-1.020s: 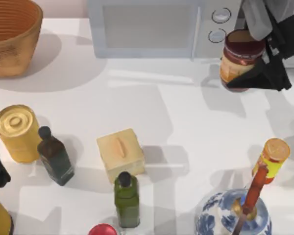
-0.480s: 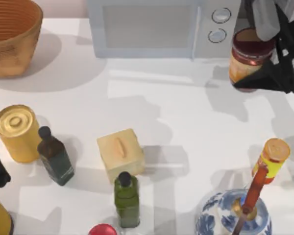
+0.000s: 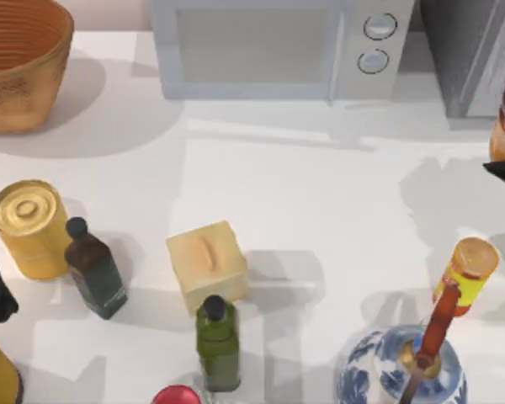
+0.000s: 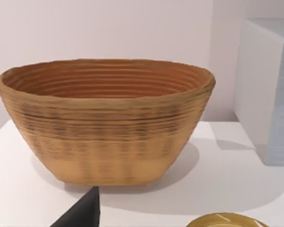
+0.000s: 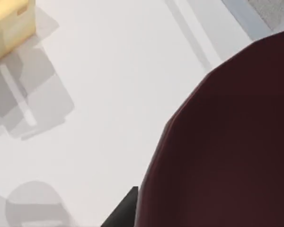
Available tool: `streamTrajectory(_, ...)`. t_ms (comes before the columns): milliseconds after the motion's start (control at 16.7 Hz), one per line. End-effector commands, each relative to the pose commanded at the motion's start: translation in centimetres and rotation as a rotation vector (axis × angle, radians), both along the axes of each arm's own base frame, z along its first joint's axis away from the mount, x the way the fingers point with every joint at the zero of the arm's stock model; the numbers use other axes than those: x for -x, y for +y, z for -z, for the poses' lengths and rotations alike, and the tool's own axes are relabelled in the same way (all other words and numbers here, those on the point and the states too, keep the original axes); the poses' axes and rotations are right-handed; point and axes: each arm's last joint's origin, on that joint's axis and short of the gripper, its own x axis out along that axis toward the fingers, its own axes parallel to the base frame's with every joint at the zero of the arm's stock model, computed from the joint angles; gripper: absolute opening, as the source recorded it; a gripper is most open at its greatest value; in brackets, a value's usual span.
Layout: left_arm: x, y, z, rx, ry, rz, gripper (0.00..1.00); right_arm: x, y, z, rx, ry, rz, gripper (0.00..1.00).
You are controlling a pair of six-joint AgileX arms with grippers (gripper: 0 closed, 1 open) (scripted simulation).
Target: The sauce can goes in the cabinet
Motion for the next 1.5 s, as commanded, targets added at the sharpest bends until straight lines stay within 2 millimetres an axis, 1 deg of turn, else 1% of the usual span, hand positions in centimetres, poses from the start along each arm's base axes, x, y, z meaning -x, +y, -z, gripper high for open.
streamTrajectory(120,0.0,0.0,0.0,0.0,0.0,0.0,1.0,4.3,-0.9,0.5,-0.039,-0.103,0.163,0.0)
streamTrajectory(240,0.0,0.0,0.0,0.0,0.0,0.0,1.0,8.0,-1.8,2.2,-0.107,-0.205,0.325,0.0)
streamTrajectory(360,0.0,0.0,0.0,0.0,0.0,0.0,1.0,10.7,-2.4,4.7,-0.197,-0.301,0.476,0.0)
streamTrajectory(480,0.0,0.0,0.0,0.0,0.0,0.0,1.0,12.3,-2.9,7.5,-0.3,-0.383,0.609,0.0)
streamTrajectory(600,0.0,0.0,0.0,0.0,0.0,0.0,1.0,13.1,-3.3,10.0,-0.403,-0.45,0.717,0.0)
streamTrajectory(720,0.0,0.0,0.0,0.0,0.0,0.0,1.0,13.4,-3.6,11.9,-0.492,-0.501,0.795,0.0)
streamTrajectory(900,0.0,0.0,0.0,0.0,0.0,0.0,1.0,13.4,-3.8,13.1,-0.568,-0.544,0.853,0.0)
streamTrajectory(1260,0.0,0.0,0.0,0.0,0.0,0.0,1.0,13.4,-3.8,13.2,-0.571,-0.538,0.852,0.0)
streamTrajectory(1380,0.0,0.0,0.0,0.0,0.0,0.0,1.0,13.4,-3.7,12.5,-0.566,-0.526,0.849,0.0)
streamTrajectory(1500,0.0,0.0,0.0,0.0,0.0,0.0,1.0,13.3,-3.6,10.8,-0.555,-0.502,0.845,0.0)
